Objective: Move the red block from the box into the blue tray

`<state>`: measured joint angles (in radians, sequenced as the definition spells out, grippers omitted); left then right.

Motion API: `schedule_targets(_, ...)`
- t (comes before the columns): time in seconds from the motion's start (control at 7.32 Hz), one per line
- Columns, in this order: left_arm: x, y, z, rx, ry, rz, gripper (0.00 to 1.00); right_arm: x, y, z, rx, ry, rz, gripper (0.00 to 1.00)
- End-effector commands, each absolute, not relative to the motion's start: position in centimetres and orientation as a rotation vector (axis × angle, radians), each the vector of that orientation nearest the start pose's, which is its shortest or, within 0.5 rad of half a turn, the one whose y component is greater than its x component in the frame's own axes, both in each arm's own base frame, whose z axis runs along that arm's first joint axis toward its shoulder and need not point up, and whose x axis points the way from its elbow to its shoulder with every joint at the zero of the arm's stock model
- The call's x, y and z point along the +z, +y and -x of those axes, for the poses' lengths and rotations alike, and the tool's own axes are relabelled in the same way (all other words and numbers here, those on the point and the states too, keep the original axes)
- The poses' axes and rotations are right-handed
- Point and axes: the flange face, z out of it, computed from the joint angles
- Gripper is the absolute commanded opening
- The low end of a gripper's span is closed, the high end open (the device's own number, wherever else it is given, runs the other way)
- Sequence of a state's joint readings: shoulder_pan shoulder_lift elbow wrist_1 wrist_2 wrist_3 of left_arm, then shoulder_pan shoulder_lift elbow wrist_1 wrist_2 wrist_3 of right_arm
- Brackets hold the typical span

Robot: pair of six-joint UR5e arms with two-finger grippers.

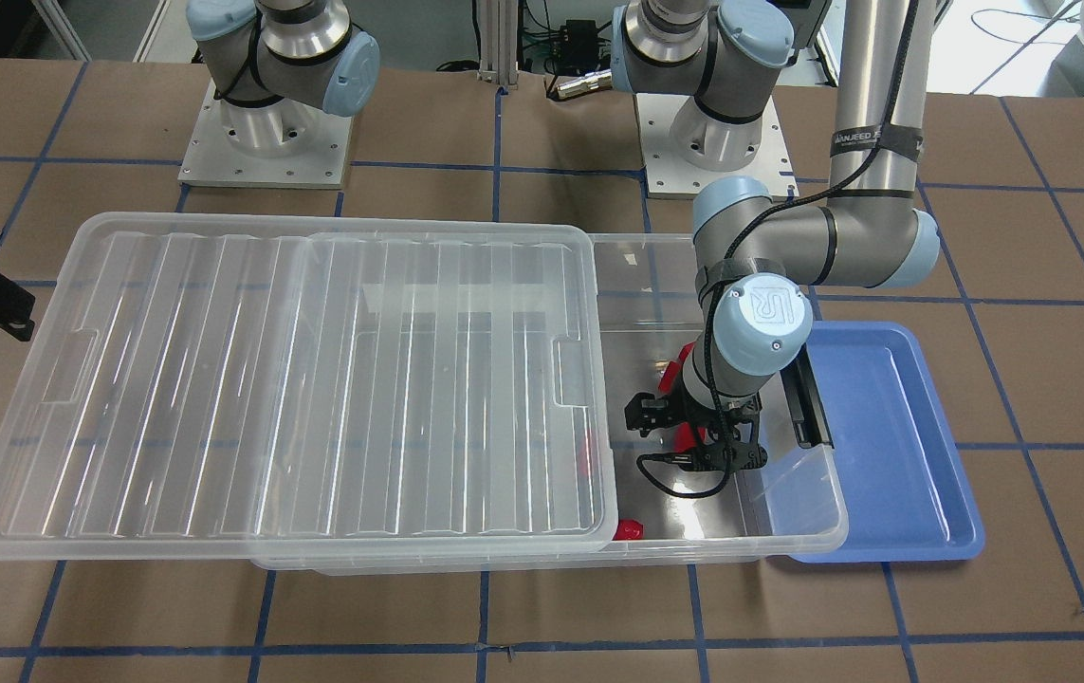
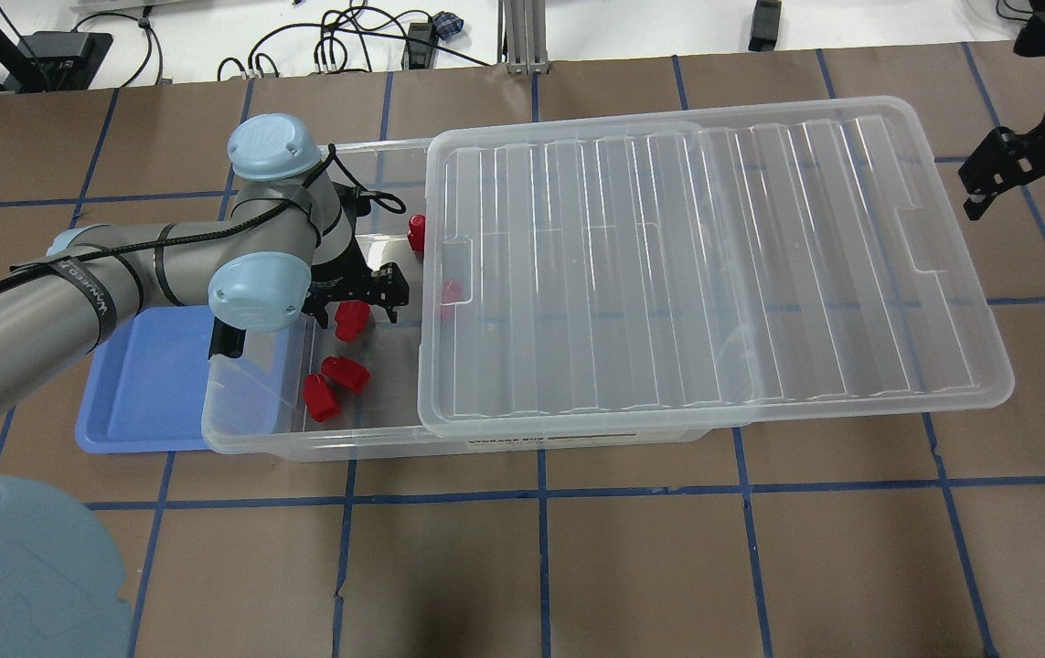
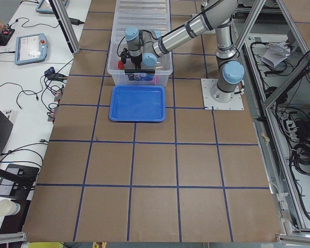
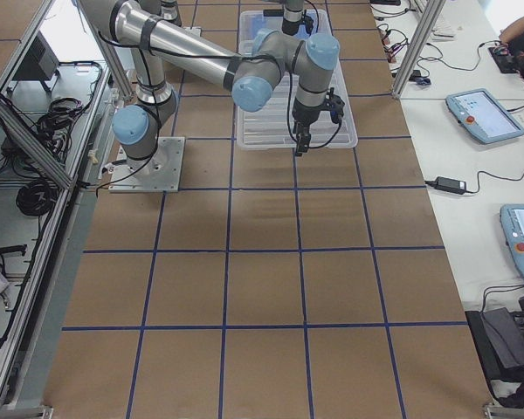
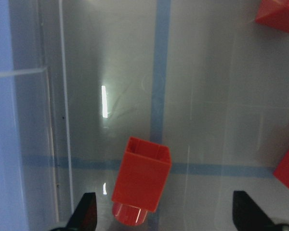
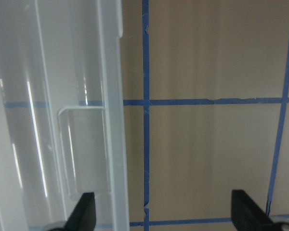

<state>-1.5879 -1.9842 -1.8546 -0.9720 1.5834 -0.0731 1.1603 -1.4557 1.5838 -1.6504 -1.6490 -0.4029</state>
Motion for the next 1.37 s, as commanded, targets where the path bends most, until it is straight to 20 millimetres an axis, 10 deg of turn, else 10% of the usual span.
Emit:
schedule_targets(0.0,18.7,-55.9,14.1,0.136,3.120,0.080,0.85,45.7,-52.1,8.8,0.139,3.187,-0.013,1.00)
schedule_targets(0.55,19.0,-56.9,14.0,0.009,3.126,0.033,0.80,45.4,-52.2,8.8,0.151,3.181,-0.003,1.00)
schedule_targets(0.68,18.9,-56.9,13.8,0.008,3.111,0.036,0.49,45.5,-52.2,8.8,0.149,3.181,-0.003,1.00)
schedule_targets(1.23,19.4,-56.5,13.4,0.008,3.057,0.042,0.11,44.1,-52.5,9.0,0.164,3.161,0.004,1.00)
